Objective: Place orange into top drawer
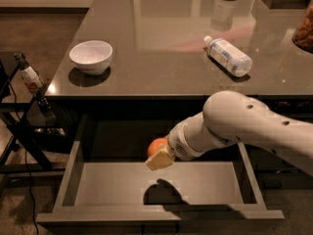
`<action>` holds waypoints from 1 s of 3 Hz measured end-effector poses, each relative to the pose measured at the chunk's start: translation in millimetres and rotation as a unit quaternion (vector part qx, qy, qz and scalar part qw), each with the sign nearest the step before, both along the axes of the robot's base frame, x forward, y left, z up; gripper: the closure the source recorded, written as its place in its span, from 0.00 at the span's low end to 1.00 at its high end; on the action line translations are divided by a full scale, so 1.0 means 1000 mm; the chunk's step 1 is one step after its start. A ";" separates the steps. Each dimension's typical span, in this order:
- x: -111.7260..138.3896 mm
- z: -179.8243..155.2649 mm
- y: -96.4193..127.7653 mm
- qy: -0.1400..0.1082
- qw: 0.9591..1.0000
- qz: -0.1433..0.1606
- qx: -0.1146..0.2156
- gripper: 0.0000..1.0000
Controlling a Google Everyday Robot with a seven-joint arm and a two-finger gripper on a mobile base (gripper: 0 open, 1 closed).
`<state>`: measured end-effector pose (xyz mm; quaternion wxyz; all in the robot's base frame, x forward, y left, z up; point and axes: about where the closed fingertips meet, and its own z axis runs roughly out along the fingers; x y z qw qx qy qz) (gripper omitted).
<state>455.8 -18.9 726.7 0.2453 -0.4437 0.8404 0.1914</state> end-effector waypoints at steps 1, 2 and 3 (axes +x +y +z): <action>0.001 -0.022 0.008 0.010 1.000 -0.002 0.011 1.00; 0.001 -0.041 0.015 0.017 1.000 -0.002 0.012 1.00; -0.001 -0.057 0.019 0.024 1.000 -0.002 0.009 1.00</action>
Offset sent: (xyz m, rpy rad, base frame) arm 0.0014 0.0218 -0.0658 0.0301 0.0562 -0.0095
